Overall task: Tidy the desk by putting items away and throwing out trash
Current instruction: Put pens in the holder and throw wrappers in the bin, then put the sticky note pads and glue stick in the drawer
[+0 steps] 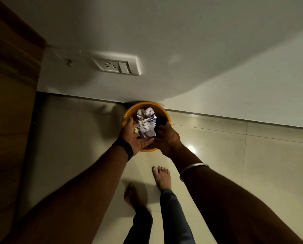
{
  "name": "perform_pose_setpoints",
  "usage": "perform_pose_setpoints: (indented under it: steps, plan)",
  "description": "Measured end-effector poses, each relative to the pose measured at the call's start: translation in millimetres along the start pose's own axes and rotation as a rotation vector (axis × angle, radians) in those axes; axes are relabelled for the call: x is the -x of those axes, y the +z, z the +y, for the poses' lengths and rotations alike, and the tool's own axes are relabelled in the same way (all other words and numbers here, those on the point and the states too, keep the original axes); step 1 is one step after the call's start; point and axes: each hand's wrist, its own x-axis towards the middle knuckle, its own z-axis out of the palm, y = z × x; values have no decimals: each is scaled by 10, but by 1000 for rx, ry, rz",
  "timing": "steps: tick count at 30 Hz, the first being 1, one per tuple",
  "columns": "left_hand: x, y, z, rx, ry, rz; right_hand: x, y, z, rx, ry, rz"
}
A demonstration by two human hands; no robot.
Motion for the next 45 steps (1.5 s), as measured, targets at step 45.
perform_pose_setpoints:
  steps: [45]
  plan:
    - [5586, 181, -64, 96, 1185, 181, 5127, 1718, -470, 616, -737, -807]
